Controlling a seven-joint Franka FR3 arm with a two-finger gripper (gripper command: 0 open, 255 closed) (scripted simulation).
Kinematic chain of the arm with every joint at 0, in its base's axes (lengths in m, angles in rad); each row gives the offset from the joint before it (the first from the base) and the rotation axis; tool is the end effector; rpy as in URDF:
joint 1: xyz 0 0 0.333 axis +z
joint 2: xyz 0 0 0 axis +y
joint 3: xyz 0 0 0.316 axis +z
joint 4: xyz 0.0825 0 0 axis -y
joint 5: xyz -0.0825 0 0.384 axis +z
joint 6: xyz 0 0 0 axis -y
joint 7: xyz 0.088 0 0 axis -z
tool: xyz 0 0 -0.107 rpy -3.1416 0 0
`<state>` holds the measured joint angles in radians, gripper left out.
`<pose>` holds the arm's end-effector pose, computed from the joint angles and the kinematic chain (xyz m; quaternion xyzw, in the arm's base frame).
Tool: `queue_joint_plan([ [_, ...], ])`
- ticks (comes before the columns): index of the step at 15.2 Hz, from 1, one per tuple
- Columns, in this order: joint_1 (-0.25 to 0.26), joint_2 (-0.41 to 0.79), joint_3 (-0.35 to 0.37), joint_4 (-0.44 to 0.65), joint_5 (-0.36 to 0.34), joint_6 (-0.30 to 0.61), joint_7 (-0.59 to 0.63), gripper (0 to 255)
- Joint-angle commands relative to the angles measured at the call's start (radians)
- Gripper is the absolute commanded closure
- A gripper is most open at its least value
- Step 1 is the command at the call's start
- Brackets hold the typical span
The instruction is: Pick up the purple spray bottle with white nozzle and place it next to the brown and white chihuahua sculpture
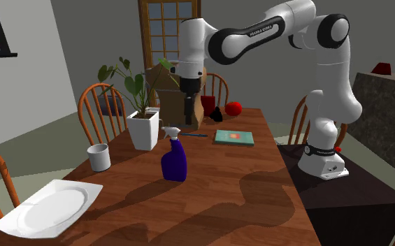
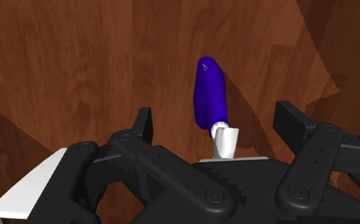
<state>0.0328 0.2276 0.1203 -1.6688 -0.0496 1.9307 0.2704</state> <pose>0.6273 0.0875 0.4746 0.9984 -0.0521 0.0197 0.0058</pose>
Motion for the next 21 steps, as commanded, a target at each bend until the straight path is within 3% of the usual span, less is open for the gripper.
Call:
queue_joint_plan([
  [1, 0.01, 0.089, 0.001, 0.109, -0.008, -0.021, 0.025, 0],
  [4, 0.023, 0.196, -0.002, 0.245, -0.016, -0.05, 0.049, 0],
  [11, 0.022, 0.218, -0.005, 0.175, -0.02, 0.041, 0.052, 0],
  [19, 0.022, 0.218, -0.005, 0.175, -0.02, 0.041, 0.052, 0],
  [20, 0.022, 0.218, -0.005, 0.175, -0.02, 0.041, 0.052, 255],
  [21, 0.022, 0.218, -0.005, 0.175, -0.02, 0.041, 0.052, 255],
])
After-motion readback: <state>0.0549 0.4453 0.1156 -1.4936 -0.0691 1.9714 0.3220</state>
